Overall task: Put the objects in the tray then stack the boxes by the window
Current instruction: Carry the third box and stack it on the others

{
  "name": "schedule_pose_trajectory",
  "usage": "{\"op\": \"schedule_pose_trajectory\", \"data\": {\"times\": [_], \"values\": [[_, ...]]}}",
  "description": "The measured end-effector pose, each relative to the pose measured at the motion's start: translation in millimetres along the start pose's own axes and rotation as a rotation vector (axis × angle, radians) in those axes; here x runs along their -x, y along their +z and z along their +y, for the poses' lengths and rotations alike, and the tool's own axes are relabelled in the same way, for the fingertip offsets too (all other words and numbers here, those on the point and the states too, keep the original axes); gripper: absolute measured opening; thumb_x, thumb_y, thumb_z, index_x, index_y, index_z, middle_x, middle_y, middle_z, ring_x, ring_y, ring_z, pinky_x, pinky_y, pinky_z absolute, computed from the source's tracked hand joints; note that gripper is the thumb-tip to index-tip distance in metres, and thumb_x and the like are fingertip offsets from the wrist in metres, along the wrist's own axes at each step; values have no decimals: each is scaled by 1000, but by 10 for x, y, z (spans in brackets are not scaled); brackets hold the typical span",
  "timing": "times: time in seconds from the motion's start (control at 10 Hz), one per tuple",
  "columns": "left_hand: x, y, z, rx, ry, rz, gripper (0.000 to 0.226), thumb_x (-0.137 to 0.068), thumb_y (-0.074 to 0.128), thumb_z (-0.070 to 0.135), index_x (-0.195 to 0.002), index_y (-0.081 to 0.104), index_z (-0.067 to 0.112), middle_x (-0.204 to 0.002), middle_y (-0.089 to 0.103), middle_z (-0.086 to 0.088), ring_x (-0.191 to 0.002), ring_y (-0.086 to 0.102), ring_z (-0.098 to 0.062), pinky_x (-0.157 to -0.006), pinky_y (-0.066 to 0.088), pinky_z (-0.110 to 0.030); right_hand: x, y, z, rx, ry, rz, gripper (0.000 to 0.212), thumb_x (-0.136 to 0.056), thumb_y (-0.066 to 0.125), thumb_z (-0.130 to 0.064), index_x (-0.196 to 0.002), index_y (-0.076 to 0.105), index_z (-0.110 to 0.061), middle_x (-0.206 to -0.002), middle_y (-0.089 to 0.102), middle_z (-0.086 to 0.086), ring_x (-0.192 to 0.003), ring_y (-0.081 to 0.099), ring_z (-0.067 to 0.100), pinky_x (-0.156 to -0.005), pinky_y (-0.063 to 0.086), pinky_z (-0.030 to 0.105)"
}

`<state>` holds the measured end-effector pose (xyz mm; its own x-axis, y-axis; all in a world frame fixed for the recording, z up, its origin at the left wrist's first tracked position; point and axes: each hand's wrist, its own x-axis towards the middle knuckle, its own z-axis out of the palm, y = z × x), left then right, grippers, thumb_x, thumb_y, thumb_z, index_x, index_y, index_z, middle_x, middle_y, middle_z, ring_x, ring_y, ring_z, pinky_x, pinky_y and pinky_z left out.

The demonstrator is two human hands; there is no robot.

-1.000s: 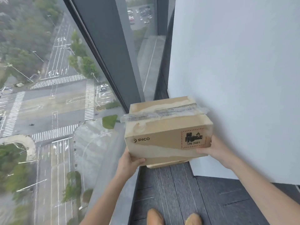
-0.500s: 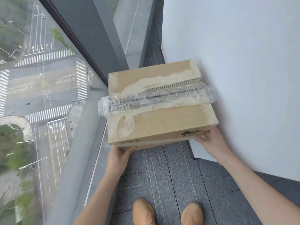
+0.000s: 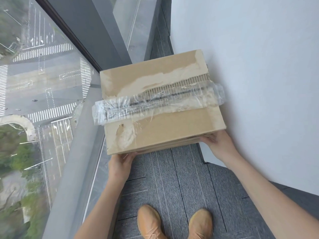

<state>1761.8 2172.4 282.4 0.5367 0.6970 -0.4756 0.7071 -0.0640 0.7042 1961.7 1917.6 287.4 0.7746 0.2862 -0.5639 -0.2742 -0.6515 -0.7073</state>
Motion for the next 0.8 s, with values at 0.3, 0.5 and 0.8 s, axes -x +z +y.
{"op": "schedule_pose_trajectory", "data": {"times": [0.3, 0.5, 0.8], "values": [[82, 47, 46, -15, 6, -24, 34, -90, 67, 8, -123, 62, 4, -113, 67, -1, -108, 58, -14, -88, 39, -22, 133, -32, -39, -117, 50, -20, 43, -96, 58, 2, -137, 51, -7, -130, 61, 2, -122, 54, 10, -101, 37, 23], [93, 38, -1, -54, -13, -29, 34, -90, 68, 13, -123, 63, 5, -117, 70, -6, -113, 61, -21, -88, 40, -25, 222, -8, -2, -241, 71, -9, 43, -98, 55, 2, -136, 48, -19, -134, 55, -6, -130, 47, 9, -105, 35, 26], [361, -58, 245, -112, -171, -133, 65, -90, 68, 21, -145, 34, 16, -141, 53, -5, -133, 48, -25, -104, 39, -34, 474, -112, -122, -81, 164, -61, 64, -97, 59, -15, -152, 28, -27, -158, 36, 3, -144, 38, 23, -112, 35, 37]]}}
